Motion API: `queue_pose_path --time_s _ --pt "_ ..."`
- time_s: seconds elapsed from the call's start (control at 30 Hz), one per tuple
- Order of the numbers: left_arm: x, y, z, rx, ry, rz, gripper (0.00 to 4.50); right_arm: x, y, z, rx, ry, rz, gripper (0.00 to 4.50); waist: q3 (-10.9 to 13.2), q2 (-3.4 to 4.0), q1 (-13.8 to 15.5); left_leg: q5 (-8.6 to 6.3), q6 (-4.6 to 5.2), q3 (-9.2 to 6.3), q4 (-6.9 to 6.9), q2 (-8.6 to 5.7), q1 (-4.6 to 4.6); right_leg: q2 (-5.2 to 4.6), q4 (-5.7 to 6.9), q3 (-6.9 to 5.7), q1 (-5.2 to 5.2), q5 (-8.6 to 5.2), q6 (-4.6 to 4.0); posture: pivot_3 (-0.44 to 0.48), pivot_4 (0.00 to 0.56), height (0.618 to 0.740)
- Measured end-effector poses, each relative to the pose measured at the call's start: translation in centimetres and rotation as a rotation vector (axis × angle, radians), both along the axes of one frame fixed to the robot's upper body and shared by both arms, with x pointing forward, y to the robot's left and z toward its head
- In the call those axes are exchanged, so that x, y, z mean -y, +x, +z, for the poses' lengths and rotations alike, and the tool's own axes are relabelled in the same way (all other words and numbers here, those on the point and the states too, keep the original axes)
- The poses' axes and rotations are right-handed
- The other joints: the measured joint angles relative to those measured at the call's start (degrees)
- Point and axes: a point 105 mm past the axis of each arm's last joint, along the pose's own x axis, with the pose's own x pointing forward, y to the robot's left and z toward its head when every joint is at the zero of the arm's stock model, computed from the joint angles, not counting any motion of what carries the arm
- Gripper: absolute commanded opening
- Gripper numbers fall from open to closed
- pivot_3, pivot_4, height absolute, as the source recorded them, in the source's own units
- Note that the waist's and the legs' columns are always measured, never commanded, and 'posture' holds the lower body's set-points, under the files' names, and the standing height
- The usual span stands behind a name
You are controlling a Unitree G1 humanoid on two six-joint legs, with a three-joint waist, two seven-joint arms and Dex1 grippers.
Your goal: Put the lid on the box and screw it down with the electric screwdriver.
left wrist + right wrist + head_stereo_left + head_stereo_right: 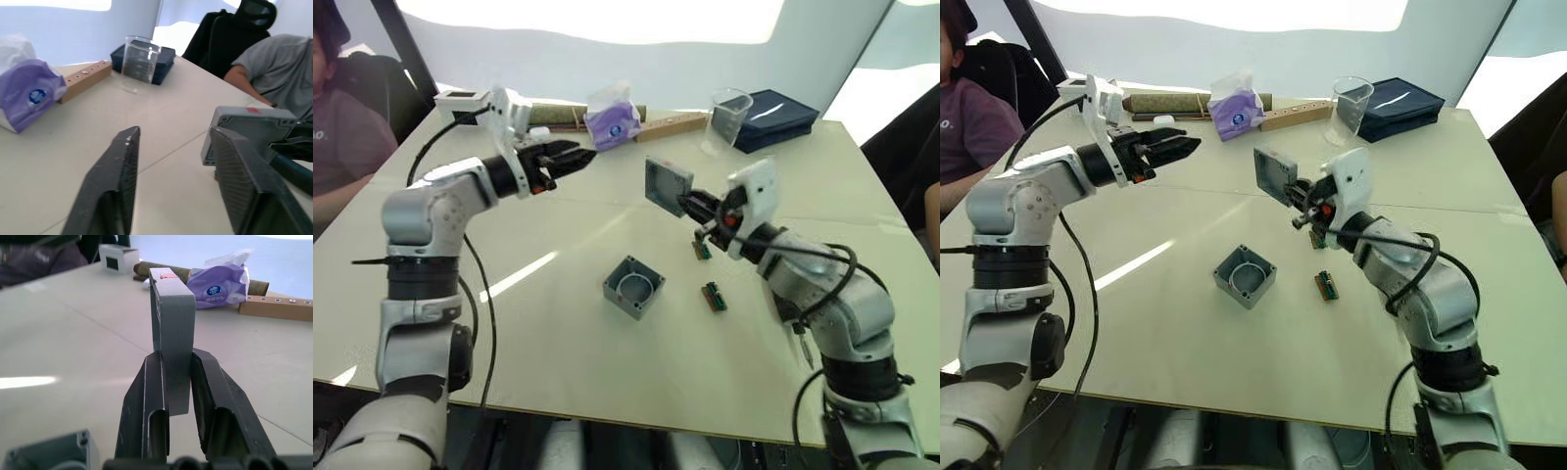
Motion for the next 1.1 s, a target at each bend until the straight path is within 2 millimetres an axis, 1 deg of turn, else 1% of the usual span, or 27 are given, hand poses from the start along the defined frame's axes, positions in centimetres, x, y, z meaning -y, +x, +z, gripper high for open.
queue_pose_path --time_s 0.03,0.07,0.1,0.13,0.2,0.27,0.37,0.43,0.5,0.63,0.87,1.0,1.1 --pt "-0.2 -0.2 -0.1 -0.014 0.007 -0.013 0.59 0.1 -0.7 0.0 0.098 -0.111 0.012 0.13 0.02 0.03 -0.01 0.0 0.0 0.02 -0.01 -0.02 0.02 -0.01 0.0 0.02 0.0 -0.01 0.01 0.0 0.15 0.74" --pt "-0.6 -0.2 -0.2 -0.022 0.016 -0.013 0.11 -0.1 -1.3 0.1 0.201 -0.207 0.026 0.13 0.02 0.01 -0.09 0.0 0.0 -0.01 -0.01 0.01 0.02 0.04 0.0 0.0 0.01 -0.01 0.01 0.0 0.15 0.74" --pt "-0.7 -0.2 -0.4 -0.031 0.026 -0.016 0.02 -0.2 -1.8 0.1 0.286 -0.283 0.041 0.13 0.02 0.02 -0.21 0.0 0.0 0.01 -0.01 0.02 0.04 0.05 0.0 0.02 0.01 -0.01 0.0 0.0 0.15 0.74" --pt "-0.6 -0.2 -0.6 -0.041 0.031 -0.028 0.02 -0.7 -2.5 0.1 0.381 -0.359 0.078 0.13 0.01 0.02 -0.33 0.0 0.0 0.01 -0.02 0.03 0.1 0.06 0.02 0.03 0.05 0.0 0.0 0.0 0.15 0.74" --pt "-0.2 -0.3 -1.0 -0.05 0.046 -0.049 0.02 -1.4 -3.3 -0.5 0.444 -0.407 0.129 0.13 0.01 0.0 -0.43 0.02 -0.03 -0.01 0.0 0.06 0.13 0.09 0.03 0.02 0.1 0.0 -0.02 0.0 0.15 0.74" --pt "0.2 -0.2 -1.5 -0.066 0.062 -0.071 0.02 -1.7 -3.6 -2.1 0.488 -0.48 0.169 0.13 0.01 0.0 -0.32 0.02 -0.03 0.0 0.05 0.05 0.13 0.07 0.03 0.02 0.14 0.0 -0.01 0.0 0.15 0.74" --pt "1.0 -1.4 -3.9 -0.107 0.209 -0.175 0.02 -1.8 -3.9 -4.4 0.673 -0.69 0.186 0.13 0.01 0.02 -0.2 0.06 -0.1 0.04 0.03 0.02 0.13 0.05 0.03 0.08 0.08 0.0 -0.02 0.0 0.15 0.74" --pt "1.7 -2.1 -5.5 -0.144 0.269 -0.249 0.02 -2.0 -4.3 -5.7 0.73 -0.759 0.215 0.13 0.01 0.02 -0.06 0.11 -0.19 0.02 0.02 0.04 0.13 0.06 0.04 0.06 0.08 -0.01 -0.04 0.0 0.15 0.74" --pt "2.1 -2.5 -6.0 -0.149 0.299 -0.299 0.02 -2.2 -4.4 -6.7 0.748 -0.782 0.23 0.13 0.01 0.01 -0.05 0.11 -0.19 0.02 0.04 0.04 0.12 0.06 0.04 0.06 0.09 -0.01 -0.04 0.0 0.15 0.74" --pt "2.5 -2.9 -6.3 -0.122 0.343 -0.352 0.02 -2.2 -4.3 -7.9 0.769 -0.808 0.229 0.13 0.01 0.01 -0.07 0.11 -0.19 0.01 0.05 0.04 0.14 0.06 0.06 0.06 0.12 -0.01 -0.04 0.0 0.15 0.74" --pt "3.4 -3.0 -6.9 -0.125 0.343 -0.367 0.02 -2.4 -4.7 -9.2 0.787 -0.838 0.233 0.13 0.01 0.01 -0.09 0.11 -0.19 0.01 0.06 0.04 0.15 0.05 0.06 0.06 0.14 -0.01 -0.04 0.0 0.15 0.74" --pt "3.8 -3.1 -7.7 -0.136 0.352 -0.37 0.02 -2.9 -4.7 -9.3 0.798 -0.835 0.227 0.13 0.01 0.01 -0.07 0.11 -0.19 0.0 0.07 0.04 0.16 0.05 0.09 0.06 0.14 -0.01 -0.04 0.0 0.15 0.74" --pt "4.0 -3.1 -7.8 -0.131 0.359 -0.369 0.02 -3.0 -4.7 -9.3 0.797 -0.835 0.228 0.13 0.0 0.01 -0.06 0.11 -0.19 0.0 0.07 0.04 0.16 0.04 0.09 0.06 0.16 -0.01 -0.04 0.0 0.15 0.74"
